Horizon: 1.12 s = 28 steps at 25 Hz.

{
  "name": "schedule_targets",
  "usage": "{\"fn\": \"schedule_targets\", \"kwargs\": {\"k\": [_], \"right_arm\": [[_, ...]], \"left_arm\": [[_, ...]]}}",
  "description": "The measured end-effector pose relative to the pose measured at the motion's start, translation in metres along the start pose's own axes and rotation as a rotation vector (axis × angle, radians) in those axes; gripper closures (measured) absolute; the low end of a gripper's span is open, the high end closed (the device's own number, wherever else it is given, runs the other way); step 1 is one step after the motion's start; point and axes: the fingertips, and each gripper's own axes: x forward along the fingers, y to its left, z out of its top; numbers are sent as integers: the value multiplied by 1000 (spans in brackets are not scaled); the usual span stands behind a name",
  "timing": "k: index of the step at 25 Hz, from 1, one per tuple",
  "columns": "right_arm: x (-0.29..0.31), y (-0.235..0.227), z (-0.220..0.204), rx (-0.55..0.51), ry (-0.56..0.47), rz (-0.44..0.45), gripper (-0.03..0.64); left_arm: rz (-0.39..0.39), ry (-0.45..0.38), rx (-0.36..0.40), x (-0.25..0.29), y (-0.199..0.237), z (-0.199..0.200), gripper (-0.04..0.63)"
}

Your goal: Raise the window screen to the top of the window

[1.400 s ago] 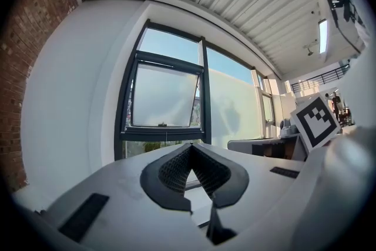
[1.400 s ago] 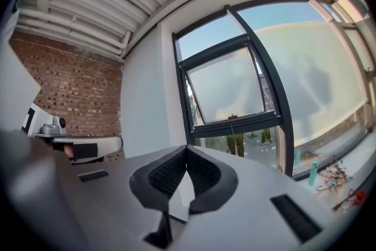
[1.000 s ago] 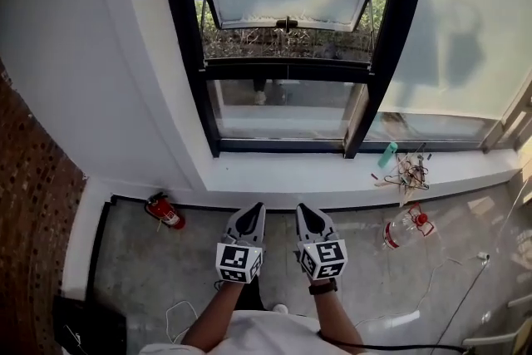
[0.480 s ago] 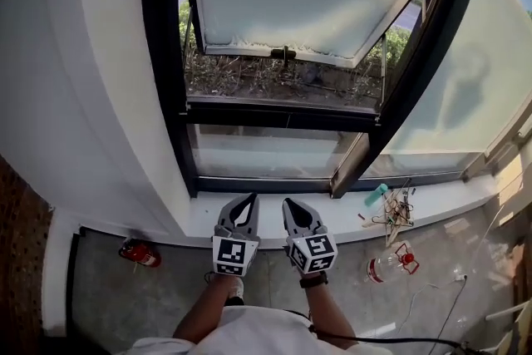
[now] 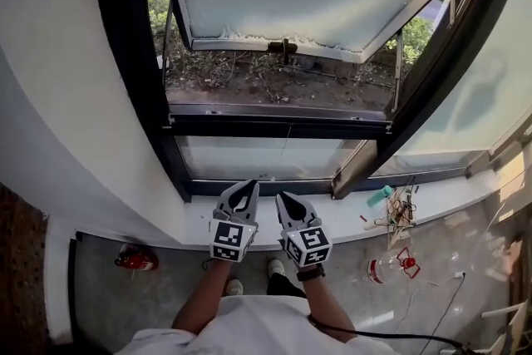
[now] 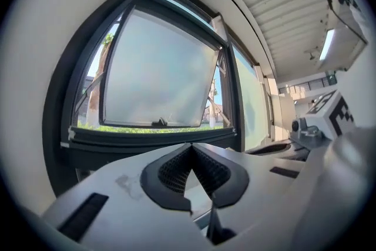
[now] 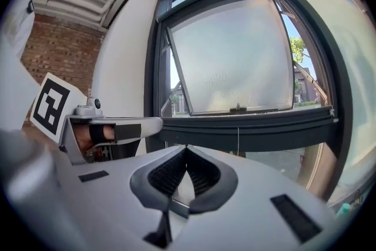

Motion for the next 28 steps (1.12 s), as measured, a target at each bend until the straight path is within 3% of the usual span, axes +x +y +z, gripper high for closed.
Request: {"fn": "schedule_targets", "kwargs": {"k": [4,9,13,18,22,28], "right_arm": [[28,-36,11,4,-6,14,617],[53,-77,13,33,-13,16,617],[68,-100,5,49,5,29,617],[90,-118,-15,62,49,52,617],[105,-127,-34,58,83,30,615],[121,-147,-68,79,136,-11,471]], "left_arm": [[14,33,158,46,15,10,597],[28,100,288,99,41,10,595],[28,197,474,135,50,-2,595],[-57,377,735,170,49,-35,531],[-60,459,887,185,60,-49,495],[-90,513,1023,199,60,-60,469]]}}
